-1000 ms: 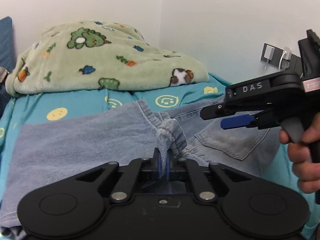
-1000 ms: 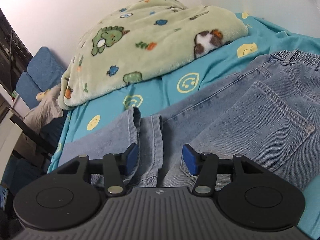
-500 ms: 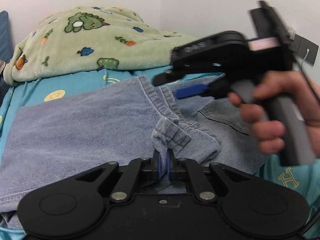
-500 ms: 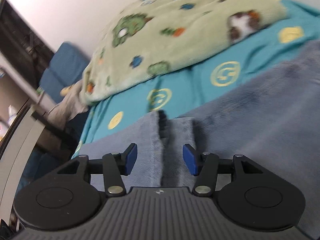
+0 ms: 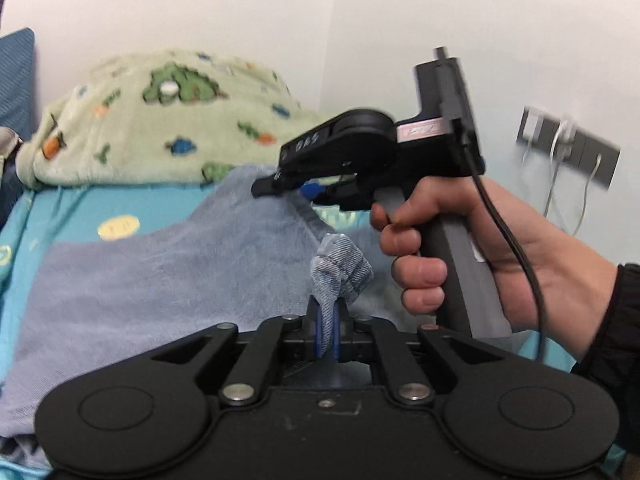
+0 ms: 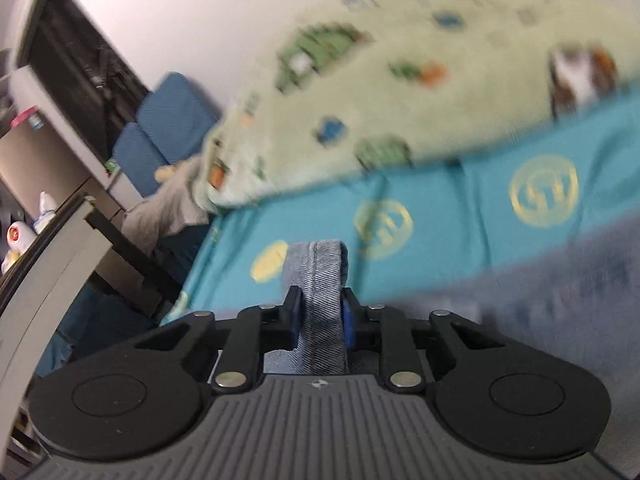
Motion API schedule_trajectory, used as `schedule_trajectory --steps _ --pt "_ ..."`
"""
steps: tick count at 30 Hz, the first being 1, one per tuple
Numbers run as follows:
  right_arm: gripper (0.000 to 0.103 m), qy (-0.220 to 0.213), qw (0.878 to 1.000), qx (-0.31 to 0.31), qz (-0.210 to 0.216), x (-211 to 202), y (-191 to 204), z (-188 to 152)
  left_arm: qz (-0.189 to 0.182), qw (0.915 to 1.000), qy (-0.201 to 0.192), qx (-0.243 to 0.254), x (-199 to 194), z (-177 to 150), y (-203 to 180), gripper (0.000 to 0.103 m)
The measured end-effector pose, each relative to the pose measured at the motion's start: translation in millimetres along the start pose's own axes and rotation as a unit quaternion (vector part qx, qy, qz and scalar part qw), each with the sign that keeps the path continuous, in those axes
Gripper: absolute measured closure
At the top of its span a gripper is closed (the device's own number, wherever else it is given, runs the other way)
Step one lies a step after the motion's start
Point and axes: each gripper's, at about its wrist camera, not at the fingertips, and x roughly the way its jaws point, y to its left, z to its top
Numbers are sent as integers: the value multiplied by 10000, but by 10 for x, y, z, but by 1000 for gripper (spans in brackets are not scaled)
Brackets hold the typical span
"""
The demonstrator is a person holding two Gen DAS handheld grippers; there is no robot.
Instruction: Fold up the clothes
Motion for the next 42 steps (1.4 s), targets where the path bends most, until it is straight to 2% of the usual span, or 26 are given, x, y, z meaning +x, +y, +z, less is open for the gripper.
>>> schedule_trajectory --steps 2,5,8,10,12,13,16,18,19,21,23,25,27,29,31,33,34,35,37,40,42 --pt "97 -192 9998 -6 -38 -159 125 124 -34 10000 -83 12 -72 46 -13 99" --pt "99 -150 9992 10 -358 -261 126 171 -64 9997 142 163 -19 -17 -72 99" --pt "100 418 9956 184 -814 -140 -121 -37 -9 9975 622 332 149 -172 -110 99" --pt "100 778 9917 406 -942 -35 -316 -213 23 9959 833 357 241 -258 -92 98" --pt "99 897 9898 543 -964 -24 -404 -323 45 9957 849 378 277 -278 -83 97" --pt "95 929 9891 563 -999 -39 -423 -355 68 9958 832 387 282 -270 -84 96" --pt "90 784 9884 258 -1278 -277 -284 -278 93 9963 787 343 260 -218 -68 93" --pt "90 585 9884 170 -1394 -531 -233 -214 121 9965 770 291 206 -190 -75 80" --pt "89 480 9880 169 -1460 -669 -220 -187 141 9969 726 280 164 -173 -84 77" --pt "88 241 9854 370 -1644 -990 -252 -162 160 9978 604 232 63 -158 -105 66" --pt "82 -53 9800 589 -1901 -1274 -283 -158 155 9987 482 68 -42 -121 -94 60" --pt "72 -432 9715 913 -2146 -1590 -351 -204 151 9990 413 -27 -138 -99 -79 58" --pt "71 -798 9563 1437 -2417 -1870 -489 -263 224 9990 393 -23 -219 -87 -74 57" --pt "57 -1153 9357 1997 -2670 -2143 -641 -329 322 9987 385 -14 -285 -94 -70 56" --pt "56 -1464 9122 2617 -2793 -2420 -837 -405 442 9983 385 -77 -349 -105 -58 54" --pt "48 -1622 8857 3254 -2888 -2607 -1051 -464 552 9976 394 -156 -424 -114 -46 52" --pt "37 -1693 8731 3522 -2915 -2668 -1144 -488 607 9974 357 -182 -462 -113 -40 51" --pt "32 -1767 8630 3764 -2869 -2719 -1249 -516 662 9971 304 -202 -501 -111 -33 51" --pt "28 -1815 8525 4151 -2609 -2767 -1448 -551 768 9967 177 -208 -570 -91 -23 51" --pt "22 -1648 8503 4464 -2248 -2674 -1727 -540 1068 9940 135 -218 -578 6 20 50" --pt "20 -1587 8494 4479 -2297 -2596 -1846 -511 1207 9920 211 -287 -555 58 76 50"
